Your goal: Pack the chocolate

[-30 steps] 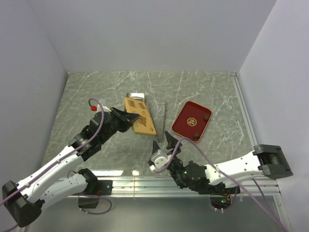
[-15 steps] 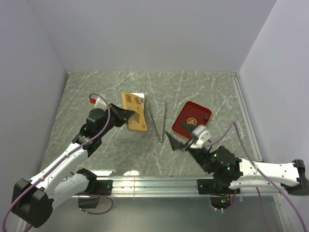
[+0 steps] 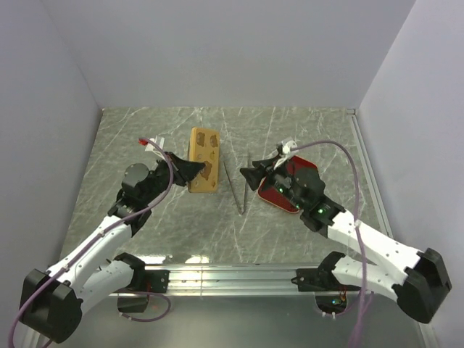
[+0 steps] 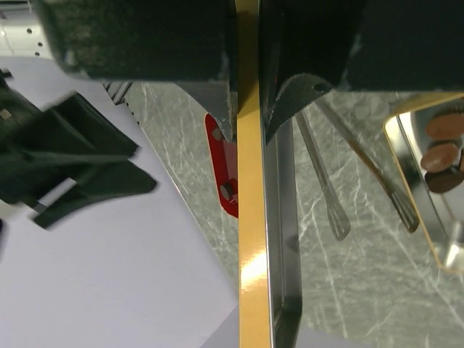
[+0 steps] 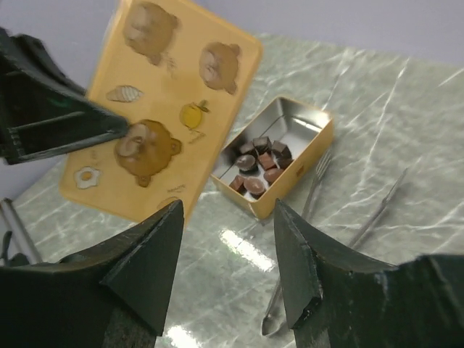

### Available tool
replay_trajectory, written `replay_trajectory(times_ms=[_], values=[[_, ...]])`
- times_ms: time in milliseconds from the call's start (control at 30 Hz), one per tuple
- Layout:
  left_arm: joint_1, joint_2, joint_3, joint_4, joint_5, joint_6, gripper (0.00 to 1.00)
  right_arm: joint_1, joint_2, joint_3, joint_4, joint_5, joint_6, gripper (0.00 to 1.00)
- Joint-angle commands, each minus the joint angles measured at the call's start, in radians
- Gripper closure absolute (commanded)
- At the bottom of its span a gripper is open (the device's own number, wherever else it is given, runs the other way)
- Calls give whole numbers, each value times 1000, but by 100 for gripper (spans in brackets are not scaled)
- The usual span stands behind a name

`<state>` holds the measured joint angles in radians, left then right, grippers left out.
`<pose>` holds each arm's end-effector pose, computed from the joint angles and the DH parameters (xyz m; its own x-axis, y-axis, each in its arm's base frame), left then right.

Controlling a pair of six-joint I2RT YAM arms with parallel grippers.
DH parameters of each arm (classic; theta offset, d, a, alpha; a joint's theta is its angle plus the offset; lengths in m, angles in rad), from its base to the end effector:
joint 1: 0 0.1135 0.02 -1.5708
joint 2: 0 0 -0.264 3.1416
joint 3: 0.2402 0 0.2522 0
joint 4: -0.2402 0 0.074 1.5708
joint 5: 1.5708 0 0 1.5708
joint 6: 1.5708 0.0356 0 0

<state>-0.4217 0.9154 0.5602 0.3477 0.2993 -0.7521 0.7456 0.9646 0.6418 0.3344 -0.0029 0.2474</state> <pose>0.1943 -0.0987 0.2931 -0.4560 -0.5109 -0.7287 0.4774 0.5506 -0.6848 0.1693 0.1565 0.3109 -0.1584 0.1871 -0.9695 -0.6619 0.7085 0.2448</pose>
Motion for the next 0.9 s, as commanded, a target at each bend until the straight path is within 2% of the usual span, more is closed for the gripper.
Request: replay_trajectory(times_ms=[0, 133, 267, 533, 733, 867], values=[[38, 40, 3, 152, 122, 77, 99, -112, 93, 27, 182, -360, 159, 40], [75, 112, 17, 214, 236, 56, 99, -179, 207, 16, 363, -549, 233, 40], [86, 158, 17, 278, 308, 27, 99, -193, 269, 30, 478, -637, 265, 40], [86, 157, -6, 431, 385, -95, 99, -203, 344, 41, 505, -629, 271, 39], [86, 94, -17, 416, 394, -125, 99, -204, 367, 33, 545, -625, 279, 34], [86, 63, -31, 415, 406, -138, 99, -204, 393, 32, 633, -663, 300, 31]])
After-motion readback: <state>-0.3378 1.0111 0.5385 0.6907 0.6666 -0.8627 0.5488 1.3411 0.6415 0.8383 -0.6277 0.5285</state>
